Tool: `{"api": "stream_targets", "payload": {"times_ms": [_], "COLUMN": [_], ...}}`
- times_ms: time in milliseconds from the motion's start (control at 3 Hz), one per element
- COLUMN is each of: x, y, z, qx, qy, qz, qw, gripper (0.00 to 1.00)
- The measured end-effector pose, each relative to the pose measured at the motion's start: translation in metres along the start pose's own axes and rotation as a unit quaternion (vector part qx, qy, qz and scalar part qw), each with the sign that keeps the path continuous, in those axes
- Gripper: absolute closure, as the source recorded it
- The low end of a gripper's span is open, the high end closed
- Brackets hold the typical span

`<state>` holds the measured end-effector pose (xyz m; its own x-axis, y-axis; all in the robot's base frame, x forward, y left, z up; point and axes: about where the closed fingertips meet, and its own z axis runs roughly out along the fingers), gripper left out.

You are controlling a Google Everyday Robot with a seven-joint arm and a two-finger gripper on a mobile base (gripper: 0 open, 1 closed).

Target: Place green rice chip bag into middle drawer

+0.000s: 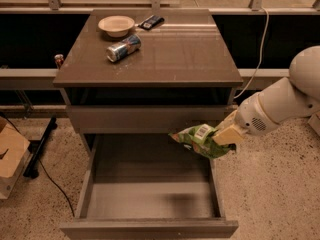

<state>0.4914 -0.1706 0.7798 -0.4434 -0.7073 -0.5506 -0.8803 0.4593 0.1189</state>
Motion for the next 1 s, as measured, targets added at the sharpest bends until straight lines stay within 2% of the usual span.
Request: {"api": "stream_targets", "payload": {"times_ms": [333, 667, 1000], "x": [0.014, 0.026, 0.046], "y": [-0.018, -0.033, -0.038], "z": [0.043, 0.084, 0.127], "qx": [-0.015, -0.03, -0.051], "qy": [-0.021, -0.023, -0.029], "qz": [0.035, 0.061, 0.099], "qw": [0.9991, 0.9974, 0.9933], "gripper": [1.0, 1.0, 1.0]}}
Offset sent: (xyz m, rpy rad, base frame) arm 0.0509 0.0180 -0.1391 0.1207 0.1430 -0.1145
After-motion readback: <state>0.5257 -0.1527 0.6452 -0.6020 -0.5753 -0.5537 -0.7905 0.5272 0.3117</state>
